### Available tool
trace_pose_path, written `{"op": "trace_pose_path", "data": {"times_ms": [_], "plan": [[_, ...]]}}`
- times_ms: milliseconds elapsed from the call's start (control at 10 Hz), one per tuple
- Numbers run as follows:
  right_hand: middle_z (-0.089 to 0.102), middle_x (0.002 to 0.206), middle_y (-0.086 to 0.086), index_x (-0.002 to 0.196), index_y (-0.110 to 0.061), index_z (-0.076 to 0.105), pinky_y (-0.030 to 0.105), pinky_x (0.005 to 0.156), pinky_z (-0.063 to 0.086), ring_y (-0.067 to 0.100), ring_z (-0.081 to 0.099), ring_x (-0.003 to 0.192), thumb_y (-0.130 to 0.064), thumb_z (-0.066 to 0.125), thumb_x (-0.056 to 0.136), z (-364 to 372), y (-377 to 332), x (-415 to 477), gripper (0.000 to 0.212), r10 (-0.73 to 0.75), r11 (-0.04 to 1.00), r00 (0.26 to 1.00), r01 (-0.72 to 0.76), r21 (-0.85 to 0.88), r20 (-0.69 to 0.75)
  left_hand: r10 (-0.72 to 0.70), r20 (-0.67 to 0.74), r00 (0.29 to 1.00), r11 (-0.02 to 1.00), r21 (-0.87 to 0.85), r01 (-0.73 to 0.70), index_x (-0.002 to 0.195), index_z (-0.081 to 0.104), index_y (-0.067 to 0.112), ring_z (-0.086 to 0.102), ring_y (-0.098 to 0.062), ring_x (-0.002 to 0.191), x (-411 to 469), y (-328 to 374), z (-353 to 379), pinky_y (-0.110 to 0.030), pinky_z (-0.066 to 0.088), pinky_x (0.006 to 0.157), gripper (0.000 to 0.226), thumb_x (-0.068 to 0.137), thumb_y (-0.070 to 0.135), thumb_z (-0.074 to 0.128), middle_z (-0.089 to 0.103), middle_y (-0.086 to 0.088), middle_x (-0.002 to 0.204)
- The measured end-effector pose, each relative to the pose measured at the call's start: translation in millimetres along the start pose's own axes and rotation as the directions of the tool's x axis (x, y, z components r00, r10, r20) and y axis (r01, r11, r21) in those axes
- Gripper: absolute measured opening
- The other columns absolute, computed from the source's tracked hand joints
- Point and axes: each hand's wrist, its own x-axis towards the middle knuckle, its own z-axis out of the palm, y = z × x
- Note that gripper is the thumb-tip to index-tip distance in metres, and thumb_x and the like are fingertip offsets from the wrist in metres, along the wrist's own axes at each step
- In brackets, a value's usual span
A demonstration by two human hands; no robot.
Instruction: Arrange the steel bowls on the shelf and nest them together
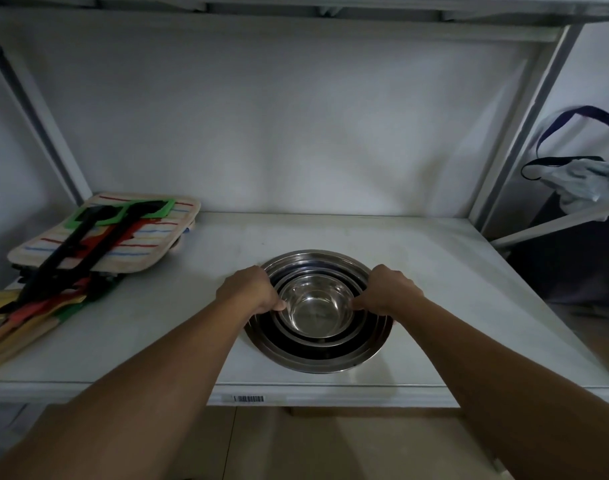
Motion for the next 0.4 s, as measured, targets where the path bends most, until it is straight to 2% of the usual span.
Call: {"op": "trace_pose_path", "data": {"times_ms": [100,200,300,400], "plan": [[0.064,0.084,0.003,0.101,-0.017,0.055,0.039,0.078,0.063,0.023,0.071,0.080,-0.043,0.078,0.080,-4,1,-4,0.040,-0.023,1.000,1.000,0.022,0.018,0.016,0.014,0.013,1.000,1.000,-0.021,-0.013,0.132,0.060,0.006,0.069,-0.031,0.110,-3,-1,-5,-0.036,0.057,0.090,0.072,0.079,0.050,0.081,0.070,-0.013,0.126],[0.068,0.092,0.007,0.117,-0.009,0.058,0.039,0.075,0.064,0.029,0.075,0.086,-0.046,0.071,0.087,-7,6,-12,0.049,-0.041,0.995,0.995,0.032,0.099,0.090,0.022,0.110,0.994,0.981,-0.195,0.000,0.135,0.059,0.005,0.069,-0.035,0.110,-9,-5,-11,-0.042,0.058,0.094,0.077,0.078,0.052,0.081,0.070,-0.016,0.123],[0.066,0.119,0.015,0.139,-0.005,0.045,0.040,0.081,0.057,0.031,0.066,0.102,-0.057,0.063,0.089,-15,9,-33,0.075,-0.036,0.982,0.998,0.024,0.188,0.060,0.020,0.058,0.998,0.950,-0.312,-0.001,0.138,0.055,0.006,0.066,-0.036,0.115,-28,-7,-27,-0.041,0.057,0.090,0.083,0.081,0.064,0.070,0.066,-0.016,0.129],[0.061,0.138,0.012,0.153,-0.012,0.037,0.042,0.097,0.051,0.029,0.061,0.118,-0.051,0.063,0.091,-32,20,-71,0.078,-0.094,0.922,0.960,0.185,0.340,-0.265,0.033,-0.299,0.954,0.994,-0.091,-0.063,0.151,0.042,0.011,0.057,-0.037,0.129,-58,-20,-33,-0.043,0.051,0.099,0.093,0.084,0.075,0.053,0.051,-0.013,0.148]]}}
